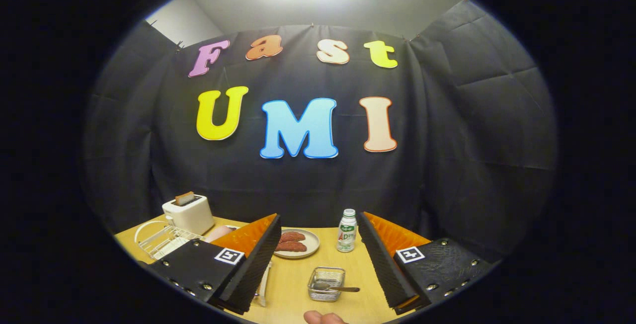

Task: Take the plate from the dish rack, then take the spoon from the basket and place it into the plate.

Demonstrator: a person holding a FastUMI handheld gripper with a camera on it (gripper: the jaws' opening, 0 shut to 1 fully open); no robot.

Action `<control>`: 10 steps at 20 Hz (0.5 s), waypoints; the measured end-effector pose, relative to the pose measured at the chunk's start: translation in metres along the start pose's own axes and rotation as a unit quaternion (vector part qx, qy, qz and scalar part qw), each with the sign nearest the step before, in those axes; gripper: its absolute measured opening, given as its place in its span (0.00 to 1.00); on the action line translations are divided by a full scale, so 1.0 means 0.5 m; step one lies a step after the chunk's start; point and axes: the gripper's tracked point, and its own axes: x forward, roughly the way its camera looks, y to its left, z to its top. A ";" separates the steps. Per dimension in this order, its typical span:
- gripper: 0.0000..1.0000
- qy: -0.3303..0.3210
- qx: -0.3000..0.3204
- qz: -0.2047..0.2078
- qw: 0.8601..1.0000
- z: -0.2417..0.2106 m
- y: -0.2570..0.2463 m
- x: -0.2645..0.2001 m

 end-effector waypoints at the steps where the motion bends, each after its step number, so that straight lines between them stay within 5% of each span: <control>1: 0.95 0.001 -0.007 0.002 1.000 0.003 0.022 0.004; 10: 0.95 0.107 -0.005 0.027 0.994 -0.050 0.233 0.057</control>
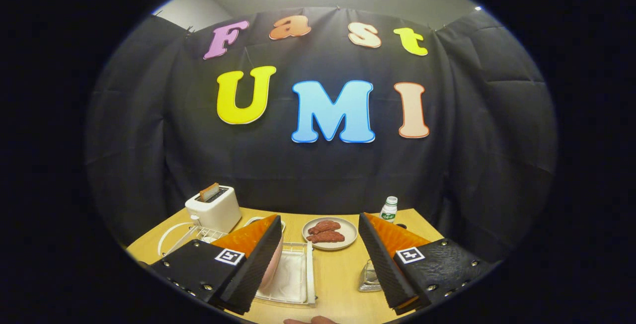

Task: Take the plate from the dish rack, then take the spoon from the basket and place it into the plate.

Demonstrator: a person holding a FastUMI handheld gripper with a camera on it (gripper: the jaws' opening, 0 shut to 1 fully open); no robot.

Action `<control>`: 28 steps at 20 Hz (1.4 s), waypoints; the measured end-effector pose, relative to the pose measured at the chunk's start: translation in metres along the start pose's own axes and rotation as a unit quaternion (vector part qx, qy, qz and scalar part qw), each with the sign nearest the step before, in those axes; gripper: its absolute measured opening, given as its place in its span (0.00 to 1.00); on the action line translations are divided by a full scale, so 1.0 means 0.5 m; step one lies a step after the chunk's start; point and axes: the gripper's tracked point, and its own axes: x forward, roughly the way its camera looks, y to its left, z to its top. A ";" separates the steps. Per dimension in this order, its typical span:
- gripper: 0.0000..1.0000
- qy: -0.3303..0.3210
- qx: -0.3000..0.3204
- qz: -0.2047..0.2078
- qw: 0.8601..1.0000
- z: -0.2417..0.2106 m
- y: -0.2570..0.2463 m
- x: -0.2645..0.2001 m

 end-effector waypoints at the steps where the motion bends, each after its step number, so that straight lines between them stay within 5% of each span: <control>1: 0.95 0.028 0.006 0.012 1.000 -0.023 0.029 0.015; 4: 0.96 0.101 0.014 0.020 0.995 -0.079 0.085 0.053; 12: 0.92 0.210 -0.028 -0.071 0.975 -0.183 0.105 0.139; 16: 0.72 0.251 -0.052 -0.134 0.957 -0.227 0.097 0.175; 19: 0.23 0.273 -0.064 -0.178 0.943 -0.243 0.084 0.182; 21: 0.24 0.280 -0.081 -0.183 0.939 -0.236 0.105 0.185; 23: 0.13 0.276 -0.106 -0.181 0.938 -0.223 0.126 0.188; 28: 0.12 0.281 -0.149 -0.195 0.928 -0.207 0.148 0.185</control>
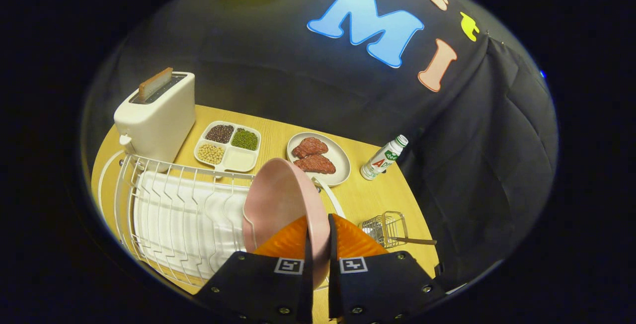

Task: Take the plate from the dish rack, then take the spoon from the basket and place it into the plate.

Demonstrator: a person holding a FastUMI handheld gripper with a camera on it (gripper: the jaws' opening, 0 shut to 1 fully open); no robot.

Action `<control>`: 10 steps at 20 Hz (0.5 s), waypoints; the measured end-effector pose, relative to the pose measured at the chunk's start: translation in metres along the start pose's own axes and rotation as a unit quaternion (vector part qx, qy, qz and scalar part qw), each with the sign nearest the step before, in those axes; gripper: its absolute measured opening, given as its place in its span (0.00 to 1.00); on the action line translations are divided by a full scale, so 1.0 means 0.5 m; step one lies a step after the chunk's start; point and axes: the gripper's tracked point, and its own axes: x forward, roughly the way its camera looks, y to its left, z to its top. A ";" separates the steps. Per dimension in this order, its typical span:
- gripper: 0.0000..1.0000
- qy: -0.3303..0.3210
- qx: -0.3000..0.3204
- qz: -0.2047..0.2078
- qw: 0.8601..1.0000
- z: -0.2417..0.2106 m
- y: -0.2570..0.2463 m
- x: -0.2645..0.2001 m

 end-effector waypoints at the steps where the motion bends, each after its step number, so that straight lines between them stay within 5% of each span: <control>1: 0.12 0.003 -0.003 -0.006 1.000 0.002 0.001 -0.005; 10: 0.12 -0.059 -0.004 -0.024 0.998 0.077 -0.076 -0.049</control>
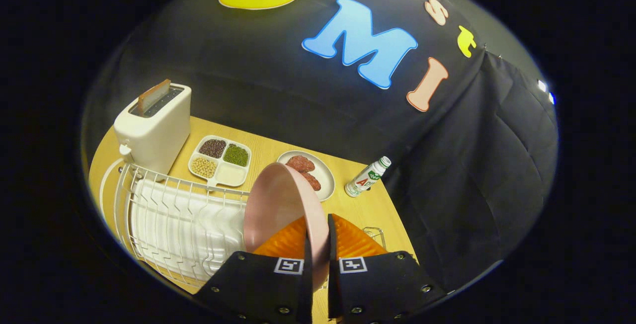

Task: Take the plate from the dish rack, then take the spoon from the basket and place it into the plate.

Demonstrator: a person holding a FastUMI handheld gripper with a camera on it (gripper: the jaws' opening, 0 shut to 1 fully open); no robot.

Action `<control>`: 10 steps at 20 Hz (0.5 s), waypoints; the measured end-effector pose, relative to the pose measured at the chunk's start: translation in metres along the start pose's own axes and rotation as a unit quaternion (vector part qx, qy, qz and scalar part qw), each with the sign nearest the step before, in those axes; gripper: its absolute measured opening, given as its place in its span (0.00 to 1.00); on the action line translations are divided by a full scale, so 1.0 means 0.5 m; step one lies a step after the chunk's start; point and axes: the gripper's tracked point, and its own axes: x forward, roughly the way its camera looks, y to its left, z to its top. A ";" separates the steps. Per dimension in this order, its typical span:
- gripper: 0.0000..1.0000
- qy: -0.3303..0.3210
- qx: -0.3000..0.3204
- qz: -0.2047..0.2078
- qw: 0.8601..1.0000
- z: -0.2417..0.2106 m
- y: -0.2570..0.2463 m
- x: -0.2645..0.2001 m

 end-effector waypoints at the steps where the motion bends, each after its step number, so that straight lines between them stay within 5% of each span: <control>1: 0.12 -0.008 0.013 0.006 1.000 0.009 -0.014 -0.005; 10: 0.12 -0.027 0.132 0.124 0.983 -0.024 -0.158 -0.057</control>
